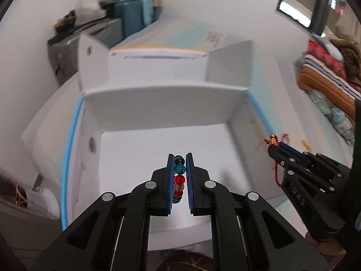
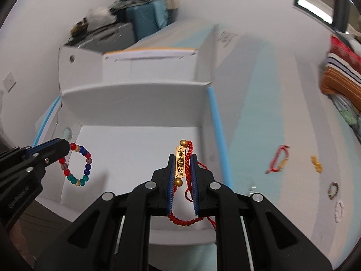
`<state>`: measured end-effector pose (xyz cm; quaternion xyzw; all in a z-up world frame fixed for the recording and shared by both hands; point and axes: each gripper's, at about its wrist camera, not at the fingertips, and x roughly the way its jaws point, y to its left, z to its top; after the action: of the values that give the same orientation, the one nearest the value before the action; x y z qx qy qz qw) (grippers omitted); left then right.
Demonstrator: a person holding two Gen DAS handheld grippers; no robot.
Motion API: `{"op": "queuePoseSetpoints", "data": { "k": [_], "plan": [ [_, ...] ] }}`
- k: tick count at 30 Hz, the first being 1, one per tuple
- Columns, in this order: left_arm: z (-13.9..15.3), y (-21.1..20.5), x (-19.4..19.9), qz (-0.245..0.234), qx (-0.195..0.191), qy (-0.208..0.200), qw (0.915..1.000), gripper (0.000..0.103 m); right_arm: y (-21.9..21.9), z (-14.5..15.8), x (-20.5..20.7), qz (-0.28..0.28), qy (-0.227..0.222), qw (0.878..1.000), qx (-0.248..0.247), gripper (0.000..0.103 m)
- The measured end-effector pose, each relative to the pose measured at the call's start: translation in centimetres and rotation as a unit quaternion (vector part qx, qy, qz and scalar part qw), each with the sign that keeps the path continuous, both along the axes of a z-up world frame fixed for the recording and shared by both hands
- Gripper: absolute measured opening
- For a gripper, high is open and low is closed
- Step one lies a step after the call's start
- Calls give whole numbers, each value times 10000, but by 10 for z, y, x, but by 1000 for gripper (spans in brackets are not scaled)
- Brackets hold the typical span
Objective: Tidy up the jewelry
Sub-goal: 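Carry both bracelets in the left and right tools over the white box, then open the left tool dropping the multicolour bracelet while the right tool releases the cord bracelet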
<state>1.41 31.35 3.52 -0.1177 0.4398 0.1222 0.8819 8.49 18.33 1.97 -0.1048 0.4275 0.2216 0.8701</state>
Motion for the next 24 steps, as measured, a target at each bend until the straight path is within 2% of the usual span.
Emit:
{"op": "queuePoseSetpoints", "data": {
  "k": [4,7,14,24],
  "plan": [
    [-23,26,-3,245,-25,275,9993,10,22,-22,7,82,278,9994,-168,12],
    [-35,34,-3,313,-32,463,9984,10,34,-38,8,42,323,9986,-414,12],
    [-58,49,1,390,-98,734,9965,10,47,-64,13,88,746,9954,-599,12],
    [-62,51,2,455,-124,763,9960,11,44,-66,12,28,851,9946,-589,16]
  ]
}}
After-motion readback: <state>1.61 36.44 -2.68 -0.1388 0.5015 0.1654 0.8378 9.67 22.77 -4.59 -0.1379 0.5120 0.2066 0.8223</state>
